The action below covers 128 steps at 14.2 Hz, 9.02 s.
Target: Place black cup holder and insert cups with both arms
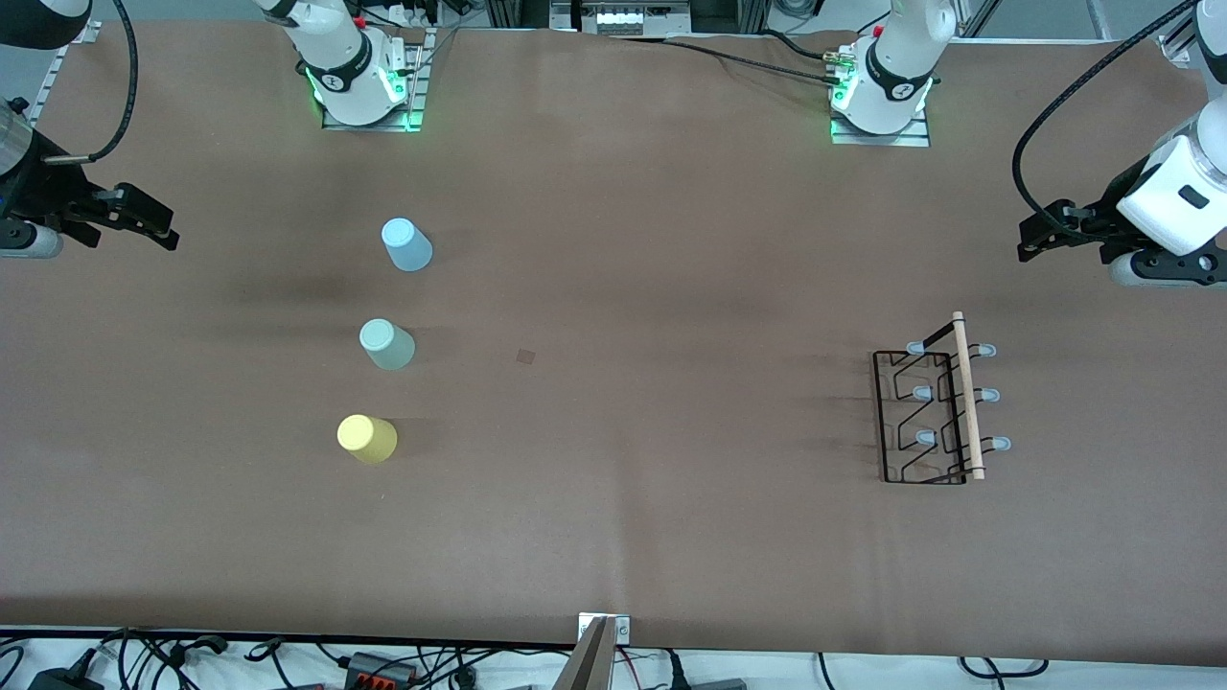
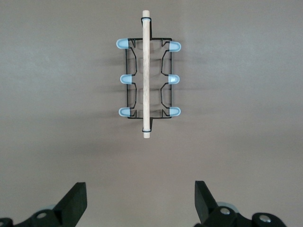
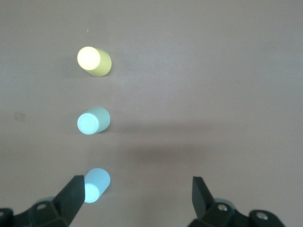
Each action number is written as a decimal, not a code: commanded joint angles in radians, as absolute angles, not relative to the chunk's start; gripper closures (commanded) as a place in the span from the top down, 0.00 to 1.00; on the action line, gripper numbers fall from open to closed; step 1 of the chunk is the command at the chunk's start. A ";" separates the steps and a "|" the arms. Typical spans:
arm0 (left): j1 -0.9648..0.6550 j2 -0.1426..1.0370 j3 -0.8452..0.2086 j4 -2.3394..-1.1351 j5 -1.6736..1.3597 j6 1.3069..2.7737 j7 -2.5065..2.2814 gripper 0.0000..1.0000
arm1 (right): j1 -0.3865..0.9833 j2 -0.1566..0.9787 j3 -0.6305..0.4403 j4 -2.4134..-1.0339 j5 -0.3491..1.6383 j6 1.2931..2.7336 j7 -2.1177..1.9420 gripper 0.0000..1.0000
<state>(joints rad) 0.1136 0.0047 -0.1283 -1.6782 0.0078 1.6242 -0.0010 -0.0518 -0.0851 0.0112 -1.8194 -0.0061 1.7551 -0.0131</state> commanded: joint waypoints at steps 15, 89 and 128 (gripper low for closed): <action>0.130 0.121 -0.138 -1.936 -0.008 2.081 -0.003 1.00 | 0.052 0.167 0.034 -1.793 0.003 1.819 0.049 1.00; 0.172 0.134 -0.196 -1.484 0.026 1.480 -0.152 1.00 | 0.502 0.591 0.055 -1.356 0.391 1.703 0.963 0.28; 0.097 0.052 -0.095 -1.609 -0.005 1.635 -0.124 1.00 | 0.272 0.834 -0.144 -1.278 0.048 2.045 0.253 1.00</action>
<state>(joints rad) 0.0940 0.0429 -0.0940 -1.6365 0.0088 1.6438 -0.1497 0.2845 0.8266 -0.1564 -1.2838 0.0598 2.0317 0.2738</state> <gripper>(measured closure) 0.000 0.000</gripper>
